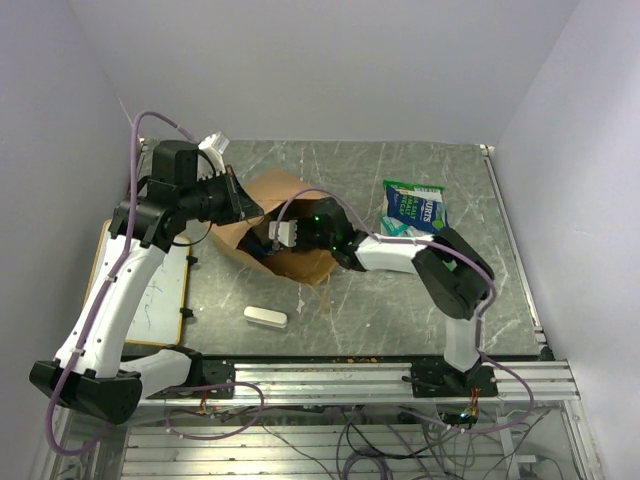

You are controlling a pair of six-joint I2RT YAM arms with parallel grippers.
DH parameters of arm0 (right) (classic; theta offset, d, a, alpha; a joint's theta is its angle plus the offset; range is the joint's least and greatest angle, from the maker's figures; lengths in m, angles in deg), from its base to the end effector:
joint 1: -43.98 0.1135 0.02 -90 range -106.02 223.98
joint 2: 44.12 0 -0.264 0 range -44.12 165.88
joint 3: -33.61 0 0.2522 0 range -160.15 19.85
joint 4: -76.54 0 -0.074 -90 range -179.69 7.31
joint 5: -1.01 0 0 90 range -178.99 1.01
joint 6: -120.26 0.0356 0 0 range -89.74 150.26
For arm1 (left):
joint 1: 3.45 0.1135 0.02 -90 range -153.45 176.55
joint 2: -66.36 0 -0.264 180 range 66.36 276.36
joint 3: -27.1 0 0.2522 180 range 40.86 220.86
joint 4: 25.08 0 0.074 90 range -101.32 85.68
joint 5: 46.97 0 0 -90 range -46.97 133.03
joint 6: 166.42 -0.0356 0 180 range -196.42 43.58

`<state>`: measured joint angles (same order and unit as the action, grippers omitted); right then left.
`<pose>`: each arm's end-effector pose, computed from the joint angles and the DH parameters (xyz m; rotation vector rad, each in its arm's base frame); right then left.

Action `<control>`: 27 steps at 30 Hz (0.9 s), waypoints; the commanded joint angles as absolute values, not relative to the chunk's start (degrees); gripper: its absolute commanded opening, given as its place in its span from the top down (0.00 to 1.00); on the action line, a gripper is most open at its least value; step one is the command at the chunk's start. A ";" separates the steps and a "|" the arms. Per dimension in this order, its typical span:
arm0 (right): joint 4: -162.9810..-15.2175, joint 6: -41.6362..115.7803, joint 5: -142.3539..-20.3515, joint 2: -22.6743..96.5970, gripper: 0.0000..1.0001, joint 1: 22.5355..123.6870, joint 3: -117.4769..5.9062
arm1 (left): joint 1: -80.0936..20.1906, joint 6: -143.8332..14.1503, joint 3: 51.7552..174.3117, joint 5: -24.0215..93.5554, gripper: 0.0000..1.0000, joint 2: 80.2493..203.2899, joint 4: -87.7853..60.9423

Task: Take the snacks out of the paper bag
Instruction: Take out the snack from the paper bag.

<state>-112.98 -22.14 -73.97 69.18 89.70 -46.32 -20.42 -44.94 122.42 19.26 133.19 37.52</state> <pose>0.2965 0.3173 0.1734 -1.5984 1.1627 0.1845 0.2120 -0.0797 0.4167 -0.0349 2.2599 -0.9200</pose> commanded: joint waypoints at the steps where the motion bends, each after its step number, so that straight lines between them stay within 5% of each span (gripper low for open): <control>1: -116.57 -16.42 -70.76 62.16 1.00 91.73 -39.43 | -19.98 -41.15 120.15 19.92 0.93 131.20 34.08; 9: -119.29 -12.64 -71.68 60.31 0.98 92.88 -34.75 | -19.98 -39.33 118.59 15.75 0.93 130.90 31.54; 16: -131.68 -5.64 -78.56 68.43 0.50 93.57 -39.14 | -19.98 -40.47 119.09 13.66 0.93 130.88 32.58; 23: -140.42 0.40 -88.35 77.86 0.23 96.59 -45.94 | -19.93 -42.50 120.80 11.39 0.93 132.69 33.59; 27: -143.01 4.03 -92.83 81.78 0.16 97.10 -49.97 | -19.96 -44.21 122.05 10.09 0.93 134.21 35.00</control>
